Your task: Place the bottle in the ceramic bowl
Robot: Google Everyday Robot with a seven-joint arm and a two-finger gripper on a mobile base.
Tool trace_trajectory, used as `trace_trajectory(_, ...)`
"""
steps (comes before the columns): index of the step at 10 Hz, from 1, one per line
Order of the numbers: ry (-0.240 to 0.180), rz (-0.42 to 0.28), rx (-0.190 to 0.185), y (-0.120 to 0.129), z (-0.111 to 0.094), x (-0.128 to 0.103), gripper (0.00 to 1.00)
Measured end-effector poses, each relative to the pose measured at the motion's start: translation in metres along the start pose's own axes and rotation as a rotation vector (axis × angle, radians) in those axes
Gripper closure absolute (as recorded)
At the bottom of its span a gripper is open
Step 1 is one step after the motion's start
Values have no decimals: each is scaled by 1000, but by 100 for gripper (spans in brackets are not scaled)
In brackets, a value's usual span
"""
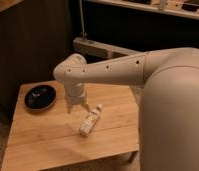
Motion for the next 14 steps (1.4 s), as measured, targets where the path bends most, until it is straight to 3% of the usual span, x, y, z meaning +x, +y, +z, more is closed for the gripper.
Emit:
trace_trajectory(11, 2, 2, 1, 0, 0, -1, 35)
trace_trajectory(14, -4, 81, 21, -11, -7, -18, 35)
